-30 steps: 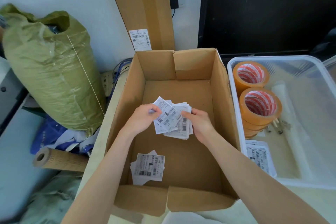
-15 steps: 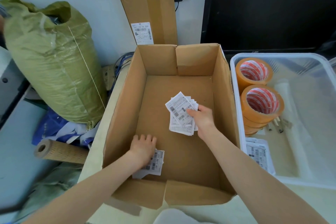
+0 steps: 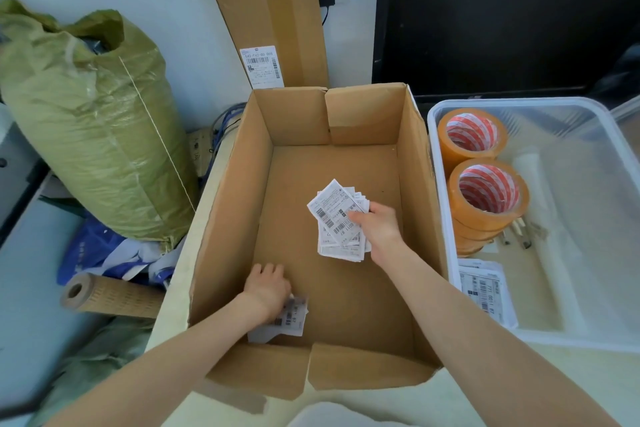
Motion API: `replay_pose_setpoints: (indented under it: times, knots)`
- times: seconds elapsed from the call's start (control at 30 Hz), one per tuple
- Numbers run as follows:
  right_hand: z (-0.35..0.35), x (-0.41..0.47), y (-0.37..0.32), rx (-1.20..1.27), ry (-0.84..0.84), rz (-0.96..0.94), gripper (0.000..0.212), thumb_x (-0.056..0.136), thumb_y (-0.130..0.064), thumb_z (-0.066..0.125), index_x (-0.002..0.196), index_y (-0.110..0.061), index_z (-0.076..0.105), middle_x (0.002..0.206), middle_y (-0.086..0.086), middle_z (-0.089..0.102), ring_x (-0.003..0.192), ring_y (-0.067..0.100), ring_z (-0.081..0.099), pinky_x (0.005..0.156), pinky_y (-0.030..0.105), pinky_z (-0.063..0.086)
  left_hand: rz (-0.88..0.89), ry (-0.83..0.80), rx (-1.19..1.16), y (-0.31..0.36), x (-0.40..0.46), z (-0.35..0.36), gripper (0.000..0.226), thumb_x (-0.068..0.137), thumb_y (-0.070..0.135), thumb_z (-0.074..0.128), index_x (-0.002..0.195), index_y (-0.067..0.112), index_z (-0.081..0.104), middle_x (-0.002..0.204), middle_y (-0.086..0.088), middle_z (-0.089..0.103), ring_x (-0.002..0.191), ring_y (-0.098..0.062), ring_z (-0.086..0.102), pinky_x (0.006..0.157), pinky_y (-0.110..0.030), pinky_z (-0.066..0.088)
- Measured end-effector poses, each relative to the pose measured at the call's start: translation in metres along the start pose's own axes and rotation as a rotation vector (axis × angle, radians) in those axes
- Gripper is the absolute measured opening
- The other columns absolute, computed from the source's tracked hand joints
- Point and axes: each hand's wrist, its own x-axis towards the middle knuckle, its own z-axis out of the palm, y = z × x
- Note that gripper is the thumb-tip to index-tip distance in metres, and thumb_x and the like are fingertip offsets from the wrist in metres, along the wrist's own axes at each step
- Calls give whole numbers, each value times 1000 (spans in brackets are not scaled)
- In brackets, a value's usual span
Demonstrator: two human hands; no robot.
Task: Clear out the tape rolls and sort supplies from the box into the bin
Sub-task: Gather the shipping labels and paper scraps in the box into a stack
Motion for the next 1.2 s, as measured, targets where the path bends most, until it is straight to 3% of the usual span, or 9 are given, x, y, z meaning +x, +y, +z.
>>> replay_pose_setpoints:
  times: [0.1,0.23,0.33,0.43,0.57,0.73,0.9,1.0,1.2]
  knots:
    - [2,1,2,-101,4,-10,18,91,6,52,95,-6,65,101,14,70,85,26,68,70,38,56,58,-108,-374,-17,-4,-21,30,93,11,52,124,8,52,122,-11,58,105,-25,59,83,-33,46]
    - [4,1,5,-290,-25,-10,16,91,4,52,97,-3,64,106,20,69,95,33,68,79,45,56,117,26,-731,-50,-5,-55,44,97,13,48,138,26,39,126,-4,55,96,-13,56,80,-31,50]
    - [5,-1,5,-289,-113,-3,14,91,2,56,101,-2,64,106,19,69,93,31,68,75,42,56,146,204,-812,-66,0,-78,28,93,7,54,112,29,55,106,-2,56,81,-13,57,69,-32,51]
    - [5,-4,4,-244,-216,-29,19,91,-2,60,109,-1,66,105,17,71,89,27,70,69,35,58,82,362,-836,-70,11,-90,29,85,15,69,96,36,52,110,-4,53,87,-21,60,76,-39,52]
    - [5,-4,5,-293,-271,-59,16,88,-3,64,104,-3,67,101,15,72,83,23,71,67,32,59,178,454,-991,-58,23,-95,28,84,17,69,81,34,47,98,-4,57,81,-23,61,64,-35,53]
    - [7,-2,4,-289,-144,-217,15,89,0,59,94,-11,67,96,10,72,87,24,69,69,29,55,65,800,-1549,-35,30,-78,32,89,12,62,118,23,50,121,6,51,114,-7,48,94,-22,41]
    - [10,4,14,-656,-48,-388,12,91,0,51,95,-3,62,89,9,65,79,25,60,58,25,46,69,585,-1981,-14,32,-58,44,94,2,39,134,19,44,129,2,57,120,-13,48,94,-25,34]
    - [10,6,21,-776,-67,-378,16,91,4,44,99,-3,56,97,11,62,86,25,59,60,28,48,6,544,-2034,-7,35,-50,67,80,-14,35,140,16,37,134,-2,52,123,-18,46,94,-26,36]
    - [10,11,28,-1004,-115,-401,30,84,5,42,104,-14,53,105,9,62,96,32,58,82,42,52,-22,598,-2026,-1,36,-42,63,83,-16,35,135,19,43,131,1,53,120,-14,49,96,-27,40]
